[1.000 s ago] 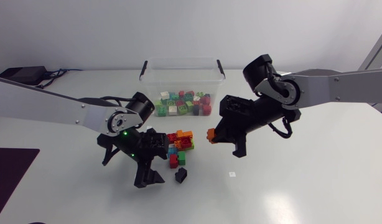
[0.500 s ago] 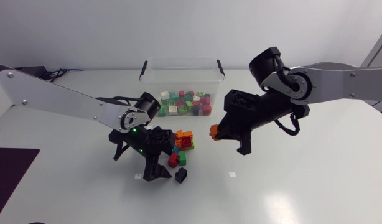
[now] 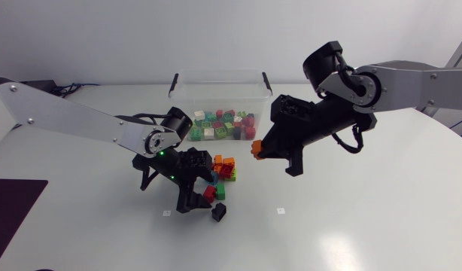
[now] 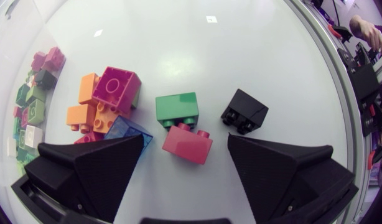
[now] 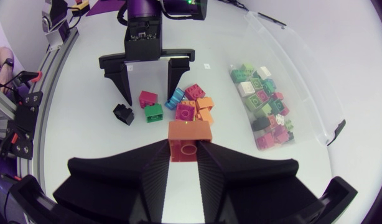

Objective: Place the duplo bricks in the container

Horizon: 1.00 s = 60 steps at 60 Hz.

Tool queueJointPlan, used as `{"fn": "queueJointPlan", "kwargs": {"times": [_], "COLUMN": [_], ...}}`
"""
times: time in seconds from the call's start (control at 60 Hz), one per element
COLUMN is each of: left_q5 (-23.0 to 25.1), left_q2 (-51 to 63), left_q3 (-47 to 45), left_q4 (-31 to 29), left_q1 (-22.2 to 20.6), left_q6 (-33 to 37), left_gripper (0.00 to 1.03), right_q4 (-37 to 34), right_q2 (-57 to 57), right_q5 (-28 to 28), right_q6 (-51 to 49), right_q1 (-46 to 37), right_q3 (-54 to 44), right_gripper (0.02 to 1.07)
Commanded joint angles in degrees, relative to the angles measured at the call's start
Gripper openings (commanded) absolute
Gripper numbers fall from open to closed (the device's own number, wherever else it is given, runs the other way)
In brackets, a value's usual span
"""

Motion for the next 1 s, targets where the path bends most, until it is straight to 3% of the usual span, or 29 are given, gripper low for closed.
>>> {"fn": "queueJointPlan", "kwargs": {"times": [0.0, 0.15, 0.4, 0.817, 0.983], "left_q5": [0.66, 0.66, 0.66, 1.71, 1.98], "left_q2": [1.16, 1.16, 0.55, -5.34, -10.44], "left_q3": [-0.96, -1.93, -3.42, -7.99, -8.52], "left_q4": [0.22, 0.14, -0.21, -0.3, -1.09], "left_q1": [-0.63, -0.98, -0.55, 0.33, 3.76], "left_q6": [0.12, 0.73, 1.52, 2.23, 2.23], "left_gripper": [0.93, 0.76, 0.33, 0.31, 0.31], "right_q4": [-1.02, -0.75, -0.22, 6.1, 9.27], "right_q2": [-1.05, -1.05, -0.17, 3.26, 6.6], "right_q5": [-0.58, -1.1, -1.63, -2.25, -2.25], "right_q6": [-0.51, 0.37, 1.6, 7.93, 11.0], "right_q1": [-0.34, -0.34, -0.42, -2.62, -2.89], "right_q3": [1.81, 3.48, 6.46, 11.83, 14.99], "right_gripper": [0.2, 0.2, 0.2, 0.2, 0.2]}}
